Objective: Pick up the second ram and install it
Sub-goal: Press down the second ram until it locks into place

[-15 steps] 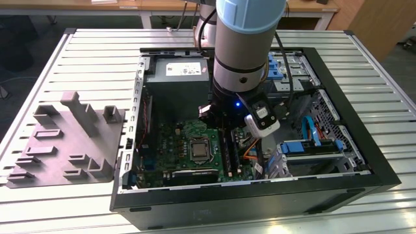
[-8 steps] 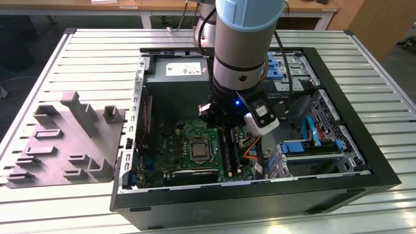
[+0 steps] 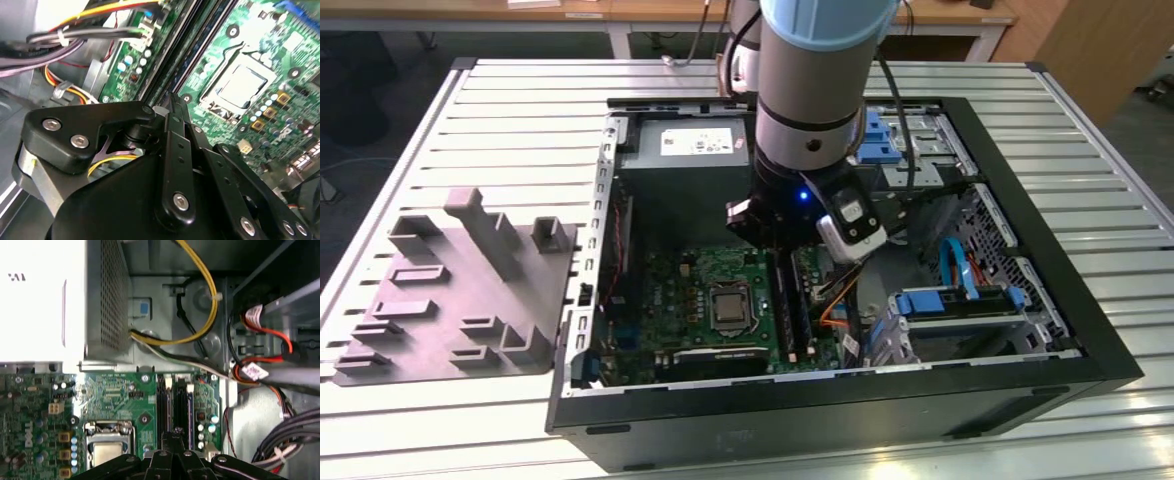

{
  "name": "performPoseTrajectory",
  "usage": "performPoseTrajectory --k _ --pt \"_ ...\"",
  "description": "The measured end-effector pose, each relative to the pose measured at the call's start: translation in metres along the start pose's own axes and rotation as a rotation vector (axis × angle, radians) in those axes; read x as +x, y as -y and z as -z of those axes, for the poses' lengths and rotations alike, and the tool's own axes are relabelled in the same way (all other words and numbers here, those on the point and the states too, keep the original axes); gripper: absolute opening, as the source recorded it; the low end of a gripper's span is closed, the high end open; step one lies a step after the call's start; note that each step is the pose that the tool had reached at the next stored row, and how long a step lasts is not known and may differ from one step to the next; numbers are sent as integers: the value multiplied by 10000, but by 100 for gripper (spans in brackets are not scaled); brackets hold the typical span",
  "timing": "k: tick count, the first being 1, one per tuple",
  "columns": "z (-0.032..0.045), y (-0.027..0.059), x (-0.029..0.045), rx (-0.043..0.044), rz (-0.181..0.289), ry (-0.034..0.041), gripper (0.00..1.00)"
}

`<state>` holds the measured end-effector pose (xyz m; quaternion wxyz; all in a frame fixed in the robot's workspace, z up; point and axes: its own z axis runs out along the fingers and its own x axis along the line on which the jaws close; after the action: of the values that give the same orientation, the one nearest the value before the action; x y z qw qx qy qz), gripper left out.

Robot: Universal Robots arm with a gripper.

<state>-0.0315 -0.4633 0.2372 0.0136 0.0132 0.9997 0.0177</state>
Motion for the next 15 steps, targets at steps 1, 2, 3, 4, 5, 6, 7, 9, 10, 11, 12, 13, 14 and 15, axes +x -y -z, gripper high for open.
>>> performPoseTrajectory --k 1,2,3,4,5,6,7,9,10,11,12,13,14,15 --pt "-1 -20 1 0 -1 0 11" --pt "-3 -38 1 -2 0 1 11" --pt "-4 -53 1 -2 0 0 11" --pt "-5 -68 2 -3 0 0 11" --pt "-6 -81 2 -2 0 0 11" --pt "-9 -96 3 -4 0 0 11" --pt "-11 -115 3 -6 0 0 11" --pt "-19 -155 5 -9 -1 0 11" --pt "-26 -167 5 -9 -1 0 11" --pt "-38 -176 6 -10 -1 0 11" --pt "-56 -186 6 -11 0 0 11" --pt "-73 -195 7 -10 0 0 11" --pt "-91 -203 8 -9 0 0 11" --pt "-104 -210 8 -10 0 0 11"
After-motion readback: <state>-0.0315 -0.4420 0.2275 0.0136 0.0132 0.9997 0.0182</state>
